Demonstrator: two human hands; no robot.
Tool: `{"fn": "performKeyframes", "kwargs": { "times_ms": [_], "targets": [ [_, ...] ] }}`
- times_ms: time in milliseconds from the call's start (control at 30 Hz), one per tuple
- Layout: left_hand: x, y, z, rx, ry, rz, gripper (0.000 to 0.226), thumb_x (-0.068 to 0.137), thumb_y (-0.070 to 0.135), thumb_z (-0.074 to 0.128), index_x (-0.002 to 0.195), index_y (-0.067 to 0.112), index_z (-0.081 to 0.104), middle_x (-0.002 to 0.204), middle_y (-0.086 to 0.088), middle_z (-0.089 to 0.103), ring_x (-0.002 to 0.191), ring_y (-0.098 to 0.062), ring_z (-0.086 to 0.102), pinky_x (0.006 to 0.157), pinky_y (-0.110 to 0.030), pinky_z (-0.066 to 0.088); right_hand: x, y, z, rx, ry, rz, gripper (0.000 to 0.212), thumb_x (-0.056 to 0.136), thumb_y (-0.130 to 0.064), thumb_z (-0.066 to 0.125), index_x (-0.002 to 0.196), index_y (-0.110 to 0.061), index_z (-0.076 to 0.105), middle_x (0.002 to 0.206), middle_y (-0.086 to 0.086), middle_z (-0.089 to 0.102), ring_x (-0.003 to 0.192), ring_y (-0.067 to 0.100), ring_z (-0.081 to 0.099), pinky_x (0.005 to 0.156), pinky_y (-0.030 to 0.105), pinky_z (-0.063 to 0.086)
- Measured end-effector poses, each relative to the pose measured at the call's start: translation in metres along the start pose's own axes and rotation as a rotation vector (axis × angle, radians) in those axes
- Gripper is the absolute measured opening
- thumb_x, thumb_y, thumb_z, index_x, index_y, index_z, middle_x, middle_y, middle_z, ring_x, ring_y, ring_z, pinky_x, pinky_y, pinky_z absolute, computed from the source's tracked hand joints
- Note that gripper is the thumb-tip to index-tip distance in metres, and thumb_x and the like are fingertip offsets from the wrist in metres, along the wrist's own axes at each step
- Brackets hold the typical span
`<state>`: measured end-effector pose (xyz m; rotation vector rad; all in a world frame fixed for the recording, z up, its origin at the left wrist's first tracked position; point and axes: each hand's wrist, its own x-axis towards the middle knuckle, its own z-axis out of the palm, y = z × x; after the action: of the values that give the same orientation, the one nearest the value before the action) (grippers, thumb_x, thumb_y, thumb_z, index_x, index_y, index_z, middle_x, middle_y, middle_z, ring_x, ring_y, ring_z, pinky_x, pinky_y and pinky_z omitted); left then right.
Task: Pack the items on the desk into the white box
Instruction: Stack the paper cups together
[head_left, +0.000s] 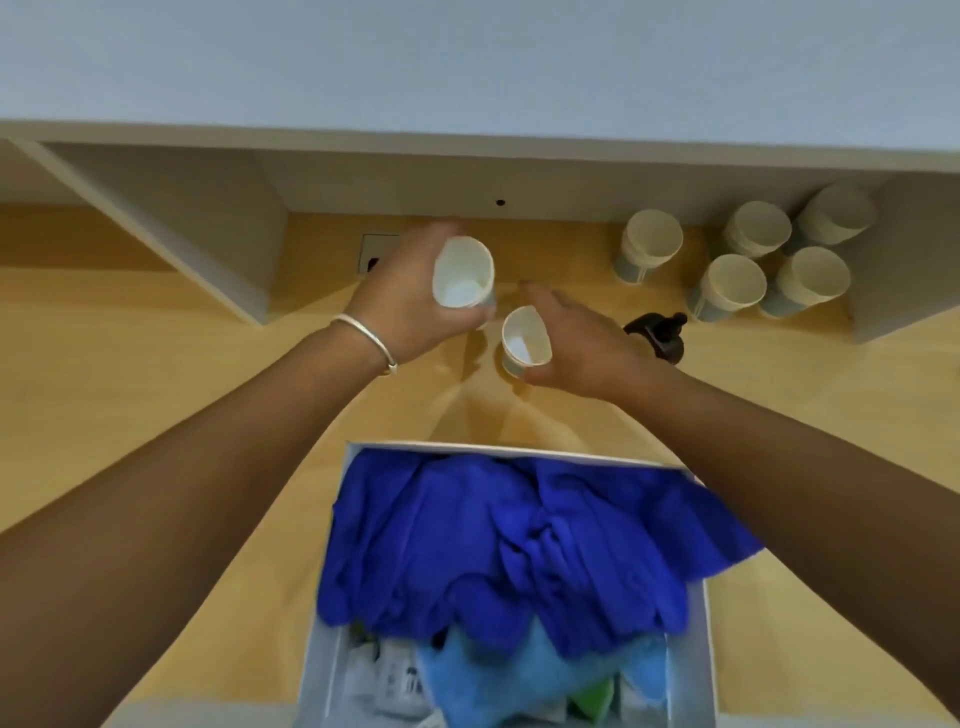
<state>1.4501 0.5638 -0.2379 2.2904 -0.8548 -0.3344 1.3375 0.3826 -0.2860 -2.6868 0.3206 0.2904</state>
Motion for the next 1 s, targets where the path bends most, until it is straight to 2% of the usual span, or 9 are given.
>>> {"fn": "performKeyframes", "kwargs": {
  "times_ms": [133, 233, 333, 467, 567, 733, 867, 933, 1000],
  "targets": [
    [-0.024, 0.011, 0.008, 0.022, -0.087, 0.081, 0.092, 0.065, 0.051, 0.079, 0.143, 0.024, 0.037, 0.143, 0.001, 0.046, 0.127, -0.017, 0.045, 0.098, -0.027, 0.036, -0.016, -0.005, 0.004, 0.070, -0.068, 0.003, 0.108, 0.066, -0.048, 0.080, 0.147, -0.037, 0.010, 0.149, -0.001, 0.038, 0.122, 0.022, 0.049, 0.083, 0.036, 0.051],
    [-0.032, 0.015, 0.021, 0.037, -0.168, 0.101, 0.093, 0.066, 0.044, 0.081, 0.144, 0.021, 0.036, 0.145, 0.000, 0.044, 0.130, -0.018, 0.042, 0.100, -0.024, 0.032, -0.026, -0.006, 0.007, 0.122, -0.110, 0.013, 0.109, 0.064, -0.047, 0.081, 0.148, -0.038, 0.012, 0.146, -0.002, 0.041, 0.119, 0.021, 0.050, 0.082, 0.035, 0.049],
    [-0.035, 0.019, 0.035, 0.068, -0.230, 0.105, 0.093, 0.066, 0.042, 0.082, 0.144, 0.021, 0.035, 0.146, 0.000, 0.042, 0.130, -0.018, 0.041, 0.102, -0.027, 0.035, -0.035, 0.000, 0.006, 0.175, -0.136, -0.008, 0.106, 0.063, -0.043, 0.082, 0.147, -0.036, 0.018, 0.141, -0.003, 0.047, 0.116, 0.019, 0.052, 0.086, 0.035, 0.050],
    [-0.032, 0.021, 0.049, 0.104, -0.241, 0.120, 0.093, 0.065, 0.045, 0.081, 0.144, 0.024, 0.036, 0.146, 0.002, 0.042, 0.130, -0.018, 0.042, 0.101, -0.030, 0.038, -0.046, 0.016, 0.000, 0.140, -0.118, 0.006, 0.104, 0.066, -0.037, 0.084, 0.148, -0.031, 0.021, 0.142, 0.000, 0.046, 0.118, 0.018, 0.051, 0.092, 0.038, 0.050],
    [-0.027, 0.022, 0.053, 0.094, -0.234, 0.119, 0.093, 0.064, 0.048, 0.081, 0.143, 0.028, 0.036, 0.145, 0.004, 0.043, 0.128, -0.018, 0.043, 0.097, -0.027, 0.037, -0.055, 0.029, -0.008, 0.125, -0.071, 0.008, 0.095, 0.072, -0.035, 0.081, 0.148, -0.030, 0.024, 0.143, 0.001, 0.044, 0.120, 0.016, 0.051, 0.094, 0.034, 0.048],
    [-0.024, 0.020, 0.058, 0.096, -0.242, 0.134, 0.092, 0.060, 0.054, 0.078, 0.139, 0.028, 0.039, 0.141, 0.005, 0.046, 0.124, -0.017, 0.046, 0.097, -0.030, 0.041, -0.080, 0.046, -0.025, 0.200, 0.080, -0.019, 0.069, 0.079, -0.035, 0.075, 0.140, -0.027, 0.043, 0.131, -0.004, 0.055, 0.110, 0.005, 0.054, 0.093, 0.028, 0.048],
    [-0.022, 0.018, 0.060, 0.119, -0.268, 0.162, 0.091, 0.059, 0.050, 0.080, 0.138, 0.027, 0.041, 0.140, 0.002, 0.045, 0.123, -0.018, 0.046, 0.098, -0.033, 0.042, -0.095, 0.061, -0.036, 0.325, 0.374, -0.025, 0.038, 0.087, -0.019, 0.067, 0.124, -0.016, 0.059, 0.109, -0.003, 0.063, 0.095, 0.005, 0.059, 0.084, 0.020, 0.050],
    [-0.020, 0.017, 0.061, 0.095, -0.247, 0.179, 0.088, 0.060, 0.047, 0.081, 0.135, 0.026, 0.042, 0.137, 0.001, 0.047, 0.118, -0.018, 0.048, 0.094, -0.030, 0.043, -0.092, 0.071, -0.046, 0.369, 0.523, 0.014, 0.028, 0.090, -0.014, 0.061, 0.118, -0.014, 0.062, 0.104, -0.004, 0.062, 0.091, 0.004, 0.059, 0.080, 0.014, 0.049],
    [-0.019, 0.019, 0.064, 0.076, -0.230, 0.185, 0.085, 0.060, 0.047, 0.080, 0.133, 0.028, 0.043, 0.134, 0.002, 0.048, 0.114, -0.018, 0.050, 0.089, -0.030, 0.044, -0.078, 0.082, -0.055, 0.400, 0.592, 0.086, 0.025, 0.092, -0.017, 0.058, 0.116, -0.015, 0.062, 0.105, -0.004, 0.063, 0.091, 0.005, 0.060, 0.079, 0.015, 0.049]
  ]
}}
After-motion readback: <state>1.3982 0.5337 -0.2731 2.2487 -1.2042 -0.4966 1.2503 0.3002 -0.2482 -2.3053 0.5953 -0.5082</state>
